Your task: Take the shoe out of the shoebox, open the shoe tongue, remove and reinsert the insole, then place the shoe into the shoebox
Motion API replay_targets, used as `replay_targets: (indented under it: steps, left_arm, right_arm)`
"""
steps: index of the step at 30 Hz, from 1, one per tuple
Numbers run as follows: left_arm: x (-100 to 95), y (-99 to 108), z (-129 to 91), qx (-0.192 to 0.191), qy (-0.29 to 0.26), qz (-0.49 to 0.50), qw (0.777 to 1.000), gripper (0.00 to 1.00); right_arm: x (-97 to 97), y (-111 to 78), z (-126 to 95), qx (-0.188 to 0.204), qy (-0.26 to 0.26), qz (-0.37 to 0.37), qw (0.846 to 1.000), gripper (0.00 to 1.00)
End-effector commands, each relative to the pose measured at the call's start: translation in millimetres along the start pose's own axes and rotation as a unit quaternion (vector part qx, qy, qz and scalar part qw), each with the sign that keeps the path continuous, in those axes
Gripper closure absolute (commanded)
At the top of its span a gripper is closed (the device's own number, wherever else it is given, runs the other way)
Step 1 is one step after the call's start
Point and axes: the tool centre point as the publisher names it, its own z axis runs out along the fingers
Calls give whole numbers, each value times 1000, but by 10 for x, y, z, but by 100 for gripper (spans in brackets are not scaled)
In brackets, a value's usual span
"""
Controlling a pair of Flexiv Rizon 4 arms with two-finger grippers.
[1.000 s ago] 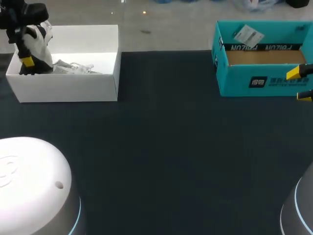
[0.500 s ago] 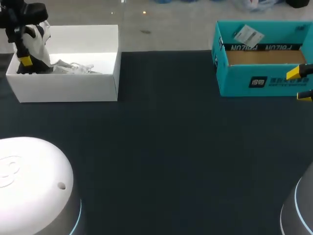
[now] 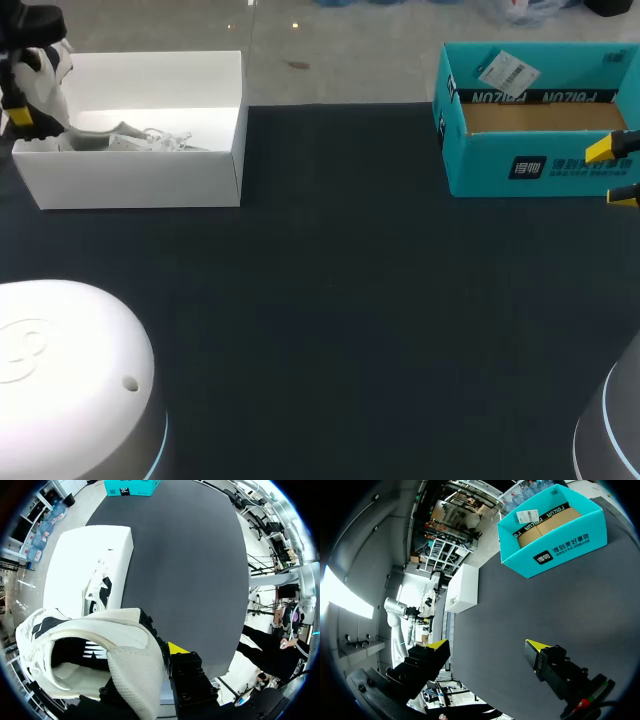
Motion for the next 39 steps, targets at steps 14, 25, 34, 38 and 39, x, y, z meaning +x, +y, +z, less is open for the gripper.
replay_targets:
  steps: [14,25,34,38,39]
  left_arm:
    - [-1054,398,-104,11,38,25,999,100]
    - [-1567,395,-26,11,38,65,997,100]
    - [-1951,389,90,-13,28,70,997,100]
    - [-2120,380,109,7,31,67,997,100]
    - [-2167,365,115,7,32,68,997,100]
  right_arm:
    - [4,-5,6,0,-2,1,1000,0]
    - [4,-5,6,0,-2,1,1000,0]
    - [4,-5,6,0,-2,1,1000,0]
    - [4,-5,6,0,-2,1,1000,0]
    - [4,-5,6,0,-2,1,1000,0]
